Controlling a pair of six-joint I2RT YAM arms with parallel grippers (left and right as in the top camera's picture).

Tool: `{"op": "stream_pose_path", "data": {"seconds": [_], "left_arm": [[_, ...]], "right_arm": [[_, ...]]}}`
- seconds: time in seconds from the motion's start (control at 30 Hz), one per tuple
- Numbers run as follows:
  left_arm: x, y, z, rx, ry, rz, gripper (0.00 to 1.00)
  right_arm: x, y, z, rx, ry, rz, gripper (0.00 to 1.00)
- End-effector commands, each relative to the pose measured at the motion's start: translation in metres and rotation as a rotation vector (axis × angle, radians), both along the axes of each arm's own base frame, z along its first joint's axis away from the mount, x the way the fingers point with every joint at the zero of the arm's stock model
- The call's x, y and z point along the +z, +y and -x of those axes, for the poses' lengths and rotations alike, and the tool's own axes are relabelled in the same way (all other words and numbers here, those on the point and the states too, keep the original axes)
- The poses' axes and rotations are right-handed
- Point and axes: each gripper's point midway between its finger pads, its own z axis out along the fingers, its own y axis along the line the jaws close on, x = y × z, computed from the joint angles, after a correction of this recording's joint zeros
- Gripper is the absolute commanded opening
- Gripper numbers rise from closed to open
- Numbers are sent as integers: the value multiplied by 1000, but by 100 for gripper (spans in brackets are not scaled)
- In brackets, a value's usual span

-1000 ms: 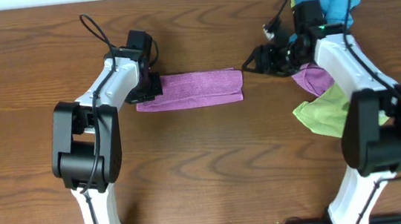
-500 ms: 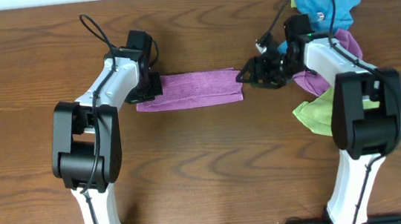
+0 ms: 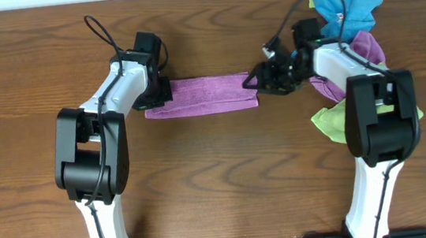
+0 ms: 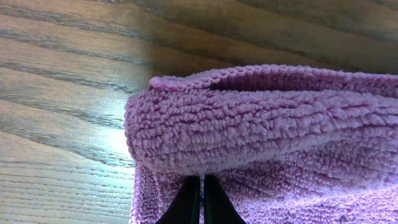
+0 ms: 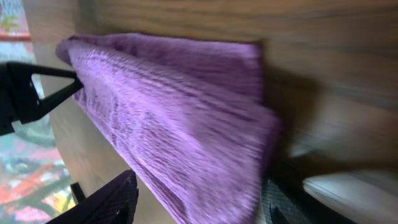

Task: Fold the cloth
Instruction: 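Fold the strip's right end leftward with the right gripper and release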

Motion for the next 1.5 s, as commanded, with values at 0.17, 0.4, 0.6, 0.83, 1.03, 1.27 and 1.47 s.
{"op": "stream_pose_path", "data": {"seconds": [0.17,0.4,0.6,0.83,1.03,1.27,1.47], "left_arm": [[-7,-1,9,-9,41,15,6],[72,-10,-22,39,-134,163,6],[181,23,-29,98,-387,200,6],[256,73,0,195,-537,193,6],[275,87,12,227,-576,187,6],[276,86,13,225,-576,188,6],[274,86,15,224,-563,190,6]], "right_arm": [[-20,14,8,17,47,25,34],[-5,1,-3,-32,53,18,1],[24,-47,-19,-96,28,219,1],[64,-124,-16,-150,35,726,1],[66,-75,-24,-86,-73,807,1],[46,24,-17,85,-227,830,1],[34,51,-4,152,-258,880,1]]}}
